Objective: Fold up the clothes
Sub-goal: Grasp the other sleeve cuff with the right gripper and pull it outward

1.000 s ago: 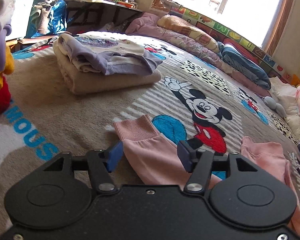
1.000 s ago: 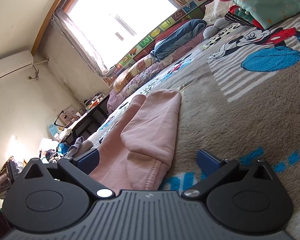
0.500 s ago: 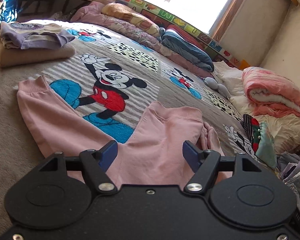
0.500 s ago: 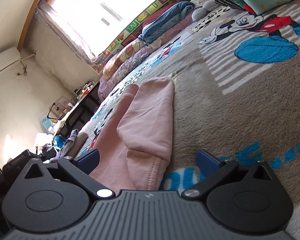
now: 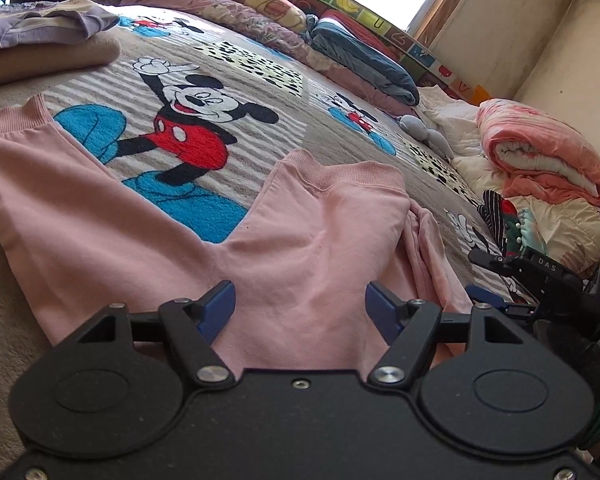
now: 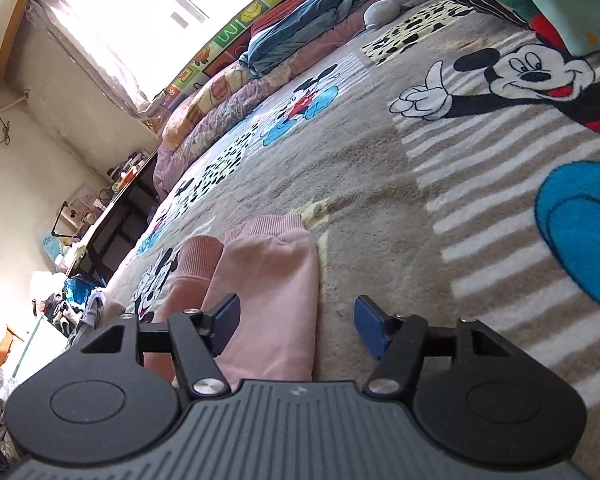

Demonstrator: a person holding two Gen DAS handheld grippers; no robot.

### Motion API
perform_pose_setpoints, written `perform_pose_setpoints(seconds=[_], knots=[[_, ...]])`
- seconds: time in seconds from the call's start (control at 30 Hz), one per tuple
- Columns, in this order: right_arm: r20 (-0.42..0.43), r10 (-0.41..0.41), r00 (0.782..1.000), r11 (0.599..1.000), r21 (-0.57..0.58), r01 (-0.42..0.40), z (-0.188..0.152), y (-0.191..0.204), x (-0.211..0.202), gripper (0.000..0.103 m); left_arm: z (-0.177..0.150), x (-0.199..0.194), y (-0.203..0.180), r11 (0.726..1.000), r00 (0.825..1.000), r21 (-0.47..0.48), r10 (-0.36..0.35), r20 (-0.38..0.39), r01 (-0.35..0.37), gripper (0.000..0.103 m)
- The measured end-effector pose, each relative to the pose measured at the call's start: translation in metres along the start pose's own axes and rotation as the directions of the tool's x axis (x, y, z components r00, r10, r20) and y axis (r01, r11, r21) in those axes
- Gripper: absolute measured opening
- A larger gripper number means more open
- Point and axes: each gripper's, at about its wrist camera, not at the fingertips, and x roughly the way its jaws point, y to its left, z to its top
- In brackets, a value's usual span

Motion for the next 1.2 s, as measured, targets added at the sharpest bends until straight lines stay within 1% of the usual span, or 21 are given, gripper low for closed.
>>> perform_pose_setpoints(seconds=[0.13,0.3,0.37,0.4,0.43,0.5,0.57,0.6,0.7,0.83,0.93,1.03,1.2], knots=[[-0.012,-0.023,1.000,0.999,-0.024,0.023,0.020,-0.001,0.026,0.064,0.002,0.006,0.003,1.000,1.000,-0.017,-0.017,-0.017,0.017,0.071],[-0.035,-0.034,0.999,0.998,-0.050,0.033,0.031,0.000,0.050,0.064,0.004,0.008,0.004,0.999,0.999,-0.022,-0.030,-0.026,0.030,0.071],[-0.045,-0.045,0.998,0.996,-0.084,0.041,0.032,0.004,0.056,0.061,0.004,0.009,0.005,0.999,0.999,-0.026,-0.034,-0.028,0.033,0.071],[-0.053,-0.049,0.997,0.994,-0.101,0.043,0.032,0.006,0.059,0.052,0.004,0.009,0.006,0.999,0.999,-0.029,-0.036,-0.029,0.035,0.071],[-0.063,-0.057,0.996,0.991,-0.123,0.049,0.032,0.010,0.062,0.035,0.004,0.009,0.006,0.999,0.999,-0.031,-0.037,-0.029,0.037,0.071],[-0.074,-0.086,0.994,0.983,-0.171,0.072,0.031,0.018,0.065,0.012,0.004,0.009,0.006,0.999,0.999,-0.034,-0.039,-0.031,0.038,0.071],[-0.058,-0.109,0.992,0.975,-0.199,0.096,0.029,0.024,0.063,0.009,0.004,0.009,0.006,0.999,0.999,-0.032,-0.039,-0.031,0.038,0.071],[-0.046,-0.119,0.992,0.972,-0.209,0.106,0.028,0.027,0.060,0.006,0.004,0.009,0.006,0.999,0.999,-0.031,-0.039,-0.031,0.038,0.071],[0.019,-0.119,0.993,0.967,-0.223,0.120,0.029,0.036,0.040,0.005,0.004,0.009,0.007,0.999,0.999,-0.033,-0.041,-0.030,0.040,0.071],[0.090,-0.139,0.986,0.945,-0.287,0.160,0.032,0.050,0.011,0.004,0.004,0.008,0.006,0.999,0.999,-0.033,-0.039,-0.026,0.038,0.071],[0.157,-0.156,0.975,0.929,-0.312,0.199,0.037,0.058,-0.018,0.004,0.004,0.007,0.006,0.999,0.999,-0.034,-0.040,-0.021,0.039,0.071],[0.212,-0.161,0.964,0.922,-0.317,0.223,0.041,0.057,-0.047,0.004,0.004,0.005,0.006,0.999,0.999,-0.035,-0.042,-0.019,0.041,0.071],[0.275,-0.184,0.944,0.911,-0.313,0.269,0.045,0.052,-0.088,0.004,0.003,0.004,0.005,0.999,0.999,-0.023,-0.039,-0.018,0.039,0.071]])
